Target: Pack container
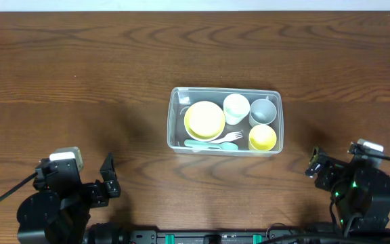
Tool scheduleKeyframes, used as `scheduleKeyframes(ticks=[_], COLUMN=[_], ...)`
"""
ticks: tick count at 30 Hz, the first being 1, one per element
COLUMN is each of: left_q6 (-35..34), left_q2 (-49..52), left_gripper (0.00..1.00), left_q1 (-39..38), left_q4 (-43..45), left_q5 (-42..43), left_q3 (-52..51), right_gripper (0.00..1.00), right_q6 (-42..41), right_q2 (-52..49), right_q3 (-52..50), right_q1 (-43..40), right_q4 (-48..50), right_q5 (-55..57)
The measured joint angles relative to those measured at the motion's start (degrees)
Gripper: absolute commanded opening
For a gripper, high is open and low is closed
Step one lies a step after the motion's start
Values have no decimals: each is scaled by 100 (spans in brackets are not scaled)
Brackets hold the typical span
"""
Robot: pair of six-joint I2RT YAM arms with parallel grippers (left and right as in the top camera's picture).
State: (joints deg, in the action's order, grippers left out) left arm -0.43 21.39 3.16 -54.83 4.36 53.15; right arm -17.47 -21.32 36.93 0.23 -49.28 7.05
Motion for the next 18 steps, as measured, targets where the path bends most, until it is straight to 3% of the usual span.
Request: scheduleKeyframes(ticks=[18], left_q6=[-22], left_q2=[0], left_gripper=[98], left_q1=[0], left_q4=[-197], left_q5=[0], left_q3=[-13], right_gripper=[99], right_q6=[-37], right_q2=[9], right_q3=[-4], right_q1=[0], right_q4=[-461], right_q5=[-409])
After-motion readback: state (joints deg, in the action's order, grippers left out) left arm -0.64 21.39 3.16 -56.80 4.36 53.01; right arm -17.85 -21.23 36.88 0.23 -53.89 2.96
